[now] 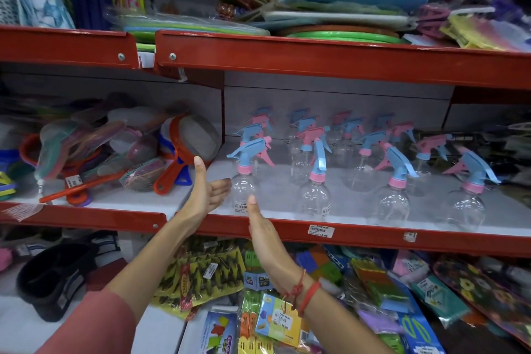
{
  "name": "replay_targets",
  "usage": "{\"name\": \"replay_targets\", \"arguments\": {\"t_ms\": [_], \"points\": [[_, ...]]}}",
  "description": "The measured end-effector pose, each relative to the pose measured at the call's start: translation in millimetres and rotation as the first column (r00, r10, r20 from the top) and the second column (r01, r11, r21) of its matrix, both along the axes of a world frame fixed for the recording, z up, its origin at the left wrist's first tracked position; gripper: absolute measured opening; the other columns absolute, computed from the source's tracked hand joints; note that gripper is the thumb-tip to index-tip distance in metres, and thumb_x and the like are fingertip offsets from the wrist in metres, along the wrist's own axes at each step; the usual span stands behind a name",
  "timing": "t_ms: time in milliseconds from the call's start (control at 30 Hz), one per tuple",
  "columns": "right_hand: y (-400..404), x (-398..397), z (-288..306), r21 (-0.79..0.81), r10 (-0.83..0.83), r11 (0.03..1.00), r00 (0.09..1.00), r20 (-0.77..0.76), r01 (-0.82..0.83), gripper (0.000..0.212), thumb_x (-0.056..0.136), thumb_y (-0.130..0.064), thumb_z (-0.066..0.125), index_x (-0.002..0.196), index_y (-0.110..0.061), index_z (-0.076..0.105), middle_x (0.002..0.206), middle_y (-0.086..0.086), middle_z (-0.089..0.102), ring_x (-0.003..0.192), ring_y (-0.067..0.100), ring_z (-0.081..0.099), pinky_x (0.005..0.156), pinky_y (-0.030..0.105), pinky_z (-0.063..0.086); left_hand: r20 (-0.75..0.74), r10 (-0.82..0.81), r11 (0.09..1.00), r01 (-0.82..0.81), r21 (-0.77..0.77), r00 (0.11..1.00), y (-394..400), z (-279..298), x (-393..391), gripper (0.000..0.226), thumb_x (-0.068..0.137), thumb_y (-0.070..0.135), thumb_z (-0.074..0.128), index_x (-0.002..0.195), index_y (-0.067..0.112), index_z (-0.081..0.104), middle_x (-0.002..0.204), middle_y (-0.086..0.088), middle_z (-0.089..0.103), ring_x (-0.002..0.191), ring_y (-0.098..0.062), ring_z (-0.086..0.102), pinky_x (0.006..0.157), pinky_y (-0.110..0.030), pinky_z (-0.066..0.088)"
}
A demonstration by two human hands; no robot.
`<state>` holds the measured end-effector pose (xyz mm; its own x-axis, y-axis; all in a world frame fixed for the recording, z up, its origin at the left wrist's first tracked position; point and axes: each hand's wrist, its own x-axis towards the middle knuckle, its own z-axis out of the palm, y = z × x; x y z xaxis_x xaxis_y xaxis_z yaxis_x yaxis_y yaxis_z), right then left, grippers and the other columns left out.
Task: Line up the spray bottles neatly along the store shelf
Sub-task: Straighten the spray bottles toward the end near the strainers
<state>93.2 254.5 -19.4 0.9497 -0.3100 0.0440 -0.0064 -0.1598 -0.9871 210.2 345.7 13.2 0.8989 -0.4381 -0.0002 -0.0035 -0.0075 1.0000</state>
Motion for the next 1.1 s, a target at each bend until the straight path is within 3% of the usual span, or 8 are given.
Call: {"name": "replay_targets", "arguments": {"t_ms": [100,200,300,733,833,933,1000,1100], "points": [[-9,4,-2,0.053,-0.061,0.997,0.998,0.016,0.06,0.084,0.08,-0.077,0.019,0.148,-0.03,0.023,0.158,-0.008,0.023,0.145,0.009,0.022,0.119,0.034,0.016,0.017,0.029,0.999,-0.029,-0.016,0.999,-1,-1,1,0.13,0.054,0.089,0.002,0.14,-0.002,0.038,0.149,-0.017,0.04,0.135,-0.021,0.042,0.115,-0.033,0.024],[-23,8,3,0.159,-0.102,0.983,0.994,0.036,0.095,0.084,0.081,-0.074,0.019,0.149,-0.024,0.02,0.158,-0.005,0.023,0.144,0.011,0.022,0.119,0.036,0.016,-0.023,0.044,0.998,-0.045,-0.052,0.999,-2,-8,3,0.113,0.074,0.078,-0.005,0.14,-0.005,0.037,0.148,-0.02,0.039,0.136,-0.022,0.041,0.114,-0.03,0.024],[-29,12,11,0.204,-0.078,0.977,0.995,0.061,0.064,0.074,0.09,-0.064,0.015,0.149,-0.019,0.018,0.158,-0.002,0.024,0.145,0.013,0.023,0.12,0.036,0.015,-0.052,0.0,0.998,-0.004,-0.064,0.999,-1,-11,-2,0.11,0.078,0.074,-0.006,0.139,-0.007,0.037,0.147,-0.022,0.04,0.136,-0.024,0.041,0.111,-0.03,0.025],[-25,8,12,0.158,-0.01,0.987,0.999,0.035,0.005,0.085,0.082,-0.073,0.015,0.149,-0.021,0.017,0.159,-0.001,0.021,0.145,0.013,0.024,0.12,0.036,0.017,-0.042,-0.03,0.999,0.028,-0.041,0.999,0,-8,-2,0.112,0.076,0.075,-0.004,0.139,-0.009,0.034,0.144,-0.027,0.042,0.137,-0.026,0.039,0.111,-0.029,0.026],[-26,5,12,0.148,-0.014,0.989,0.999,0.037,0.009,0.091,0.076,-0.076,0.016,0.149,-0.021,0.018,0.159,-0.001,0.022,0.145,0.014,0.024,0.12,0.037,0.017,-0.041,0.044,0.998,-0.046,-0.05,0.998,2,-11,0,0.122,0.066,0.085,0.003,0.138,-0.007,0.039,0.129,-0.027,0.056,0.132,-0.024,0.046,0.114,-0.031,0.026],[-34,-9,10,0.141,-0.024,0.99,0.998,0.05,0.017,0.093,0.075,-0.076,0.018,0.149,-0.019,0.02,0.159,-0.001,0.022,0.145,0.013,0.024,0.12,0.036,0.018,0.061,0.248,0.966,-0.242,-0.09,0.967,6,-16,-9,0.13,0.05,0.099,0.01,0.127,0.006,0.059,0.128,-0.023,0.06,0.124,-0.02,0.054,0.115,-0.041,0.026],[-46,-24,4,0.123,-0.04,0.992,0.997,0.062,0.032,0.09,0.077,-0.074,0.021,0.147,-0.019,0.026,0.157,-0.003,0.026,0.142,0.011,0.029,0.119,0.034,0.021,0.151,0.32,0.942,-0.298,-0.155,0.935,5,-22,-24,0.117,0.06,0.094,0.011,0.122,0.011,0.063,0.129,-0.013,0.062,0.12,-0.016,0.057,0.113,-0.039,0.03],[-71,-54,-10,0.061,-0.114,0.992,0.989,0.093,0.109,0.091,0.073,-0.077,0.038,0.138,-0.013,0.043,0.146,-0.01,0.045,0.13,0.003,0.045,0.116,0.033,0.029,0.232,0.254,0.962,-0.219,-0.165,0.939,-4,-29,-55,0.095,0.078,0.078,0.011,0.116,0.012,0.068,0.12,-0.005,0.068,0.112,-0.012,0.062,0.108,-0.031,0.033]]}}
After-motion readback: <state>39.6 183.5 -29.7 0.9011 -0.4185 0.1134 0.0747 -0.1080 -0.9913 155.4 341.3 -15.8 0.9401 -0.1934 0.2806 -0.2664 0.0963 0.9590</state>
